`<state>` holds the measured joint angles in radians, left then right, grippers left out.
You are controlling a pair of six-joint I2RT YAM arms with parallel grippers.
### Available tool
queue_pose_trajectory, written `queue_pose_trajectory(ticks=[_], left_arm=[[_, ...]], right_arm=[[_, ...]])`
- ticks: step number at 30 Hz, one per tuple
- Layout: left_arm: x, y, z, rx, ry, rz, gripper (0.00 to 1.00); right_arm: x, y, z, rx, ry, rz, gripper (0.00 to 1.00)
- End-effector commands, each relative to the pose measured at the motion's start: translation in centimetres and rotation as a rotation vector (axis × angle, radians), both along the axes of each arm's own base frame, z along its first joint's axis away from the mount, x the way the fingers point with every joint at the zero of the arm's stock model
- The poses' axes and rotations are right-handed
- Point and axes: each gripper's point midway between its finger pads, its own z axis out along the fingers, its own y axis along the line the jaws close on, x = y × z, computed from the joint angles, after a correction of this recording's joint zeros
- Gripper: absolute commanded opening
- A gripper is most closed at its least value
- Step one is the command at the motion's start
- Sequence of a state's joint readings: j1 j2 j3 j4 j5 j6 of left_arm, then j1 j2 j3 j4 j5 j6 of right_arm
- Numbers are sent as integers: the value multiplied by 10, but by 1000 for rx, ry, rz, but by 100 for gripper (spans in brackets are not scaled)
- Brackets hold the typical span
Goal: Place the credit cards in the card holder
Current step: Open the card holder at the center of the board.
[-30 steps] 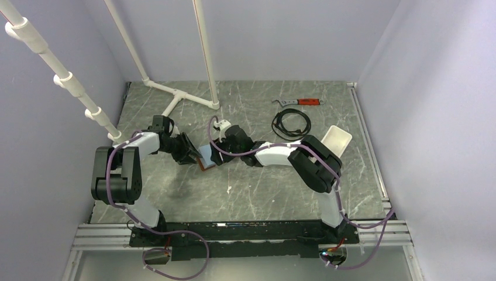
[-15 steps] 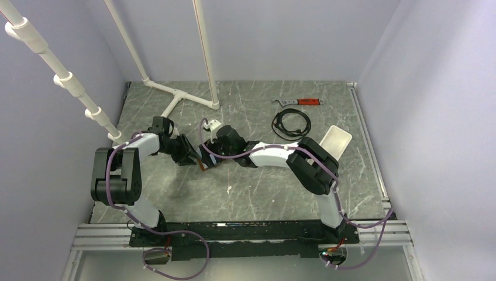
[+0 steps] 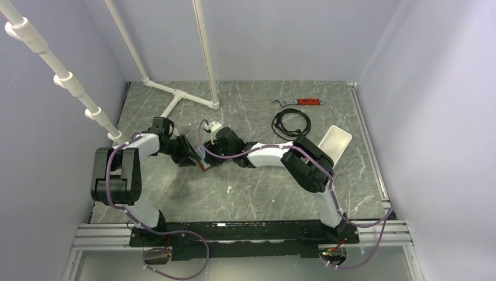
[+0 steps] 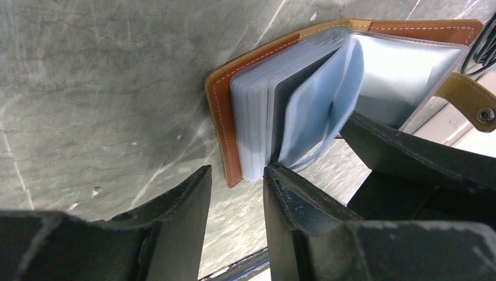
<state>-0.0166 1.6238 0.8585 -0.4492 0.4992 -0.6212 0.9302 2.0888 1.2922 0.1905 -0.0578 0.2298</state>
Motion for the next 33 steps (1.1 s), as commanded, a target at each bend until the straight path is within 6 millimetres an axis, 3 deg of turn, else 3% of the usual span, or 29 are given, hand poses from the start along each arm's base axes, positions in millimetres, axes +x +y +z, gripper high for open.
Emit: queue_pose_trajectory(ticks=[1, 10, 15, 18, 22, 28, 31, 33], left_arm=[[4, -1, 13, -4, -44, -7, 43], [17, -13, 42, -92, -129, -36, 45], [34, -20, 58, -142, -172, -47, 45], [43, -24, 61, -169, -181, -44, 43], [52, -33, 59, -206, -184, -44, 49], [60, -49, 45, -206, -154, -67, 46], [64, -56, 45, -229, -152, -76, 45], [66, -62, 50, -240, -166, -84, 45]], right_arm=[[-1, -1, 10, 111, 58, 7, 44], [-1, -13, 27, 335, 212, 53, 28], [1, -17, 23, 372, 253, 63, 27], [2, -18, 24, 390, 261, 69, 26], [3, -19, 23, 404, 275, 69, 26], [3, -18, 22, 422, 293, 74, 26], [3, -19, 23, 423, 302, 68, 29], [5, -22, 22, 411, 321, 39, 44]])
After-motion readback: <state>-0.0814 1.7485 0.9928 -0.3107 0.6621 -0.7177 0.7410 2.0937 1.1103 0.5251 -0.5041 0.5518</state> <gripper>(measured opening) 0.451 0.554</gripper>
